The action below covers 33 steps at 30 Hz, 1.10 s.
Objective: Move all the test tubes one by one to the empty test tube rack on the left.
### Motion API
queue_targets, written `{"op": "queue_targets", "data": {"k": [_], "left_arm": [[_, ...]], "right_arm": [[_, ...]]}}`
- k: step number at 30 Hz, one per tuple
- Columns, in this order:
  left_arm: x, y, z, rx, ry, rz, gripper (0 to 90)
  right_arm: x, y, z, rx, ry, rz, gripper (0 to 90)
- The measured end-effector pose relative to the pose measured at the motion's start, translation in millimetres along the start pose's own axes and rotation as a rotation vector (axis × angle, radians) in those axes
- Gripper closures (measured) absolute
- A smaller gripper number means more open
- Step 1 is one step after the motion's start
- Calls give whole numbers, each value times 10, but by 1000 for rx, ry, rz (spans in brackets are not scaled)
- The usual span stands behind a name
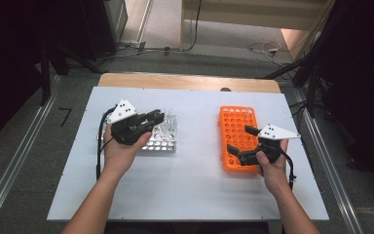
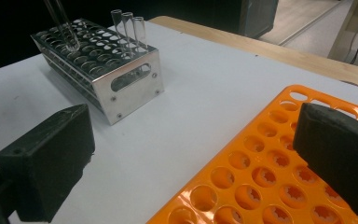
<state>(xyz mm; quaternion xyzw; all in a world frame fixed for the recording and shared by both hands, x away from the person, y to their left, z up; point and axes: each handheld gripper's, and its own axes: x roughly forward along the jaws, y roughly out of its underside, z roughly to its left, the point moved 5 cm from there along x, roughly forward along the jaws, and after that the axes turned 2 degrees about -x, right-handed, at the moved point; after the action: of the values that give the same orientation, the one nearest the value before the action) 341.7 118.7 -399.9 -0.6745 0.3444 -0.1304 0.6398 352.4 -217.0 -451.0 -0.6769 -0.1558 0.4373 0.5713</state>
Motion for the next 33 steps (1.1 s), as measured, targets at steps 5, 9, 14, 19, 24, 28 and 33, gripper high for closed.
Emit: {"op": "queue_targets", "data": {"k": [5, 9, 14, 19, 24, 28, 33], "left_arm": [[-13, -60, 122, 8, -40, -4, 755], [-8, -90, 218, 9, -64, -6, 755], [5, -98, 331, -7, -95, -15, 755], [25, -99, 453, -17, -137, -15, 755], [73, -97, 550, -30, -165, -14, 755], [129, -85, 597, -30, -186, -7, 755], [191, -52, 629, -35, -199, 6, 754]], "right_arm": [[-20, 0, -25, -1, 6, -2, 0], [-29, 14, -50, 6, 7, -3, 0], [-44, 25, -88, 10, 14, -3, 0], [-50, 30, -99, 16, 13, -4, 0], [-47, 31, -96, 18, 13, -3, 0], [-49, 28, -101, 16, 15, -5, 0], [-56, 30, -110, 22, 17, -7, 0]]}}
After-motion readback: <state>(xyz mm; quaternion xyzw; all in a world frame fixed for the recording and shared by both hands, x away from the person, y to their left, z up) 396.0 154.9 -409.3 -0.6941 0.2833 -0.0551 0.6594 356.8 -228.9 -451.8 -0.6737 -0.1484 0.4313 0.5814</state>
